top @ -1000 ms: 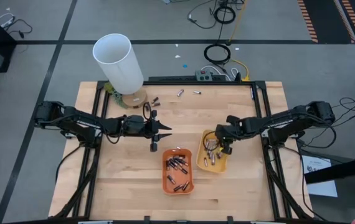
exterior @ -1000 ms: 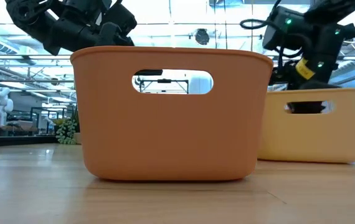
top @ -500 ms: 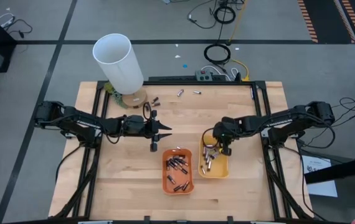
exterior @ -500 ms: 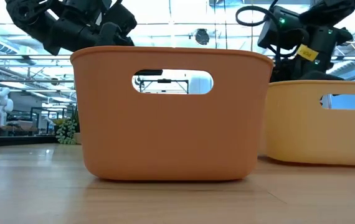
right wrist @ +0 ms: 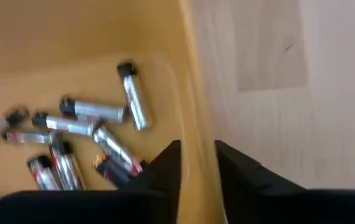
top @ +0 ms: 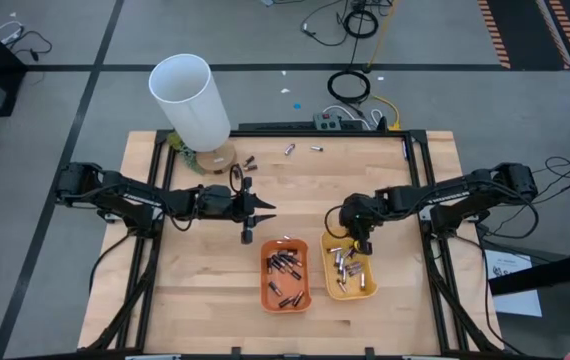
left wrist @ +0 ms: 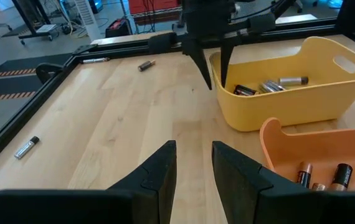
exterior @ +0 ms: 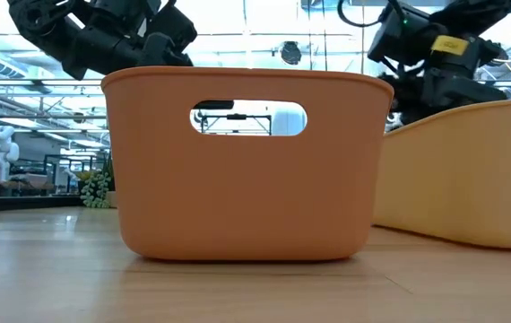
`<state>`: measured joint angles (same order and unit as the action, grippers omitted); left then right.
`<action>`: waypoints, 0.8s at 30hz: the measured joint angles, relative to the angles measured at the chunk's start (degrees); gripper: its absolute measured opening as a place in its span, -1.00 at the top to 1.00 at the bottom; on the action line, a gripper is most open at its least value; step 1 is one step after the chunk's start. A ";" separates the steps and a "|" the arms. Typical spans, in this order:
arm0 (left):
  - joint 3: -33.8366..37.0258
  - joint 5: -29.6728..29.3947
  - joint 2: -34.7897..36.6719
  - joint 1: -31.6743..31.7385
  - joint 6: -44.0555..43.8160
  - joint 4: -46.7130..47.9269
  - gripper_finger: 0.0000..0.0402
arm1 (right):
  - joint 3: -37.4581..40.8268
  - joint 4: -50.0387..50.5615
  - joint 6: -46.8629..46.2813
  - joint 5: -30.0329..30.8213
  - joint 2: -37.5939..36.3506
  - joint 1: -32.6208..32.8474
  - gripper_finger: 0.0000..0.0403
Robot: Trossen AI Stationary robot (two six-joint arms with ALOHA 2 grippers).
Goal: Sort batteries
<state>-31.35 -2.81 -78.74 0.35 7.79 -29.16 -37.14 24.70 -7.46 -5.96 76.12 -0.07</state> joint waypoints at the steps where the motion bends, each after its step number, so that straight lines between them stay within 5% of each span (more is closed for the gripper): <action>1: -0.01 0.00 0.00 0.00 0.00 0.11 0.44 | -0.46 -0.01 -0.68 0.01 0.00 -0.28 0.51; 9: -0.01 0.00 0.00 0.01 0.00 0.25 0.44 | -13.47 15.39 0.00 0.36 0.00 -2.47 0.11; 14: -0.01 0.00 0.00 -0.01 0.00 0.23 0.44 | -26.56 33.42 -6.82 17.27 -0.06 -5.96 0.08; 17: -0.01 0.00 0.00 0.00 0.00 0.22 0.44 | -30.82 41.45 -10.70 22.91 -0.07 -11.71 0.11; 24: -0.01 0.00 0.00 -0.01 -0.04 0.14 0.44 | -27.23 38.97 -8.85 17.98 3.50 -31.66 0.12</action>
<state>-31.35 -2.81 -78.74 0.34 7.75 -29.02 -64.37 63.67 -16.30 12.02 79.61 -31.73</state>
